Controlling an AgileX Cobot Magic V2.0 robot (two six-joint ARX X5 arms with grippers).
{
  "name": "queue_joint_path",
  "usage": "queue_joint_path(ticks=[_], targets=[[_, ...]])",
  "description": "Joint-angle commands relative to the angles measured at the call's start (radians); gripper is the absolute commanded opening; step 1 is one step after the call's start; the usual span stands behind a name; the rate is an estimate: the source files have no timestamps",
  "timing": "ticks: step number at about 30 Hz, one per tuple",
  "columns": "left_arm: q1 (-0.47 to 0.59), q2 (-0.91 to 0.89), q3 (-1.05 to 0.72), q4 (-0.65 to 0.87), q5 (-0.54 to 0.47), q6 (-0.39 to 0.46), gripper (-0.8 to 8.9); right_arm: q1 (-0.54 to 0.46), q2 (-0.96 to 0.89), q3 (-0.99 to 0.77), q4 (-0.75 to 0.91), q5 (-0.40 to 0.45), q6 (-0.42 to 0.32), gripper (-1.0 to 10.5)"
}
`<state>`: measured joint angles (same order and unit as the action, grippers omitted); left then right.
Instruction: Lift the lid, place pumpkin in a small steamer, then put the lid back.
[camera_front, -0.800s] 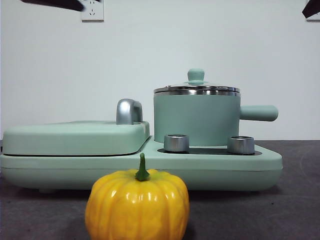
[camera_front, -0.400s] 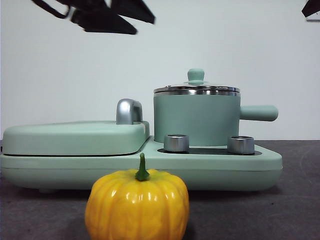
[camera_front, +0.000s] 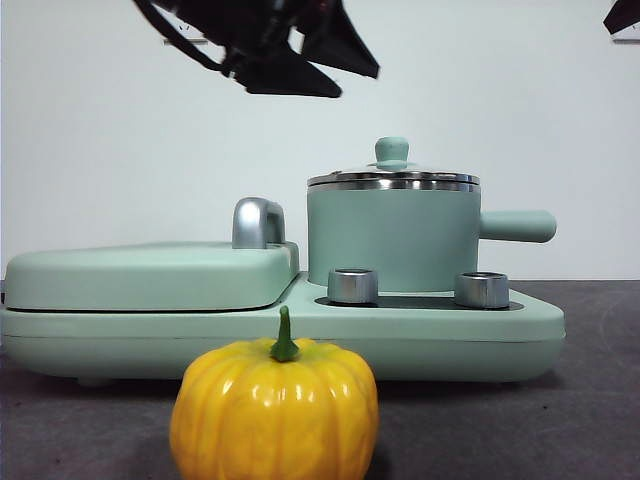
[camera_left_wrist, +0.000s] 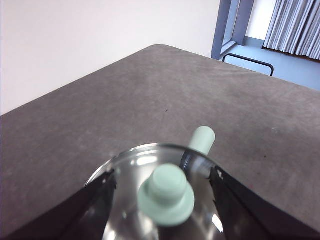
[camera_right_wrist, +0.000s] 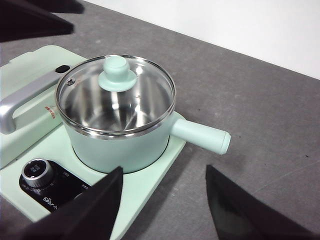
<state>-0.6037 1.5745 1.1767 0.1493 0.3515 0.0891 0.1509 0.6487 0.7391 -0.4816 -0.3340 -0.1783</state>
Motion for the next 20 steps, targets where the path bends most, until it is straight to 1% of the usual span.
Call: queue_joint_path(ticks=[1, 5, 10, 20], targets=[[-0.018, 0.053, 0.046, 0.008, 0.008, 0.011, 3.09, 0.005, 0.004, 0.017, 0.010, 0.001, 0.011, 2.6], [-0.030, 0.107, 0.075, 0.011, 0.008, 0.011, 3.08, 0.005, 0.004, 0.017, 0.010, 0.001, 0.011, 2.6], [-0.035, 0.157, 0.077, 0.055, 0.008, 0.012, 3.08, 0.005, 0.018, 0.016, 0.011, 0.001, 0.011, 2.6], [-0.039, 0.210, 0.077, 0.112, 0.008, 0.014, 3.08, 0.005, 0.064, 0.016, 0.020, 0.001, 0.011, 2.6]])
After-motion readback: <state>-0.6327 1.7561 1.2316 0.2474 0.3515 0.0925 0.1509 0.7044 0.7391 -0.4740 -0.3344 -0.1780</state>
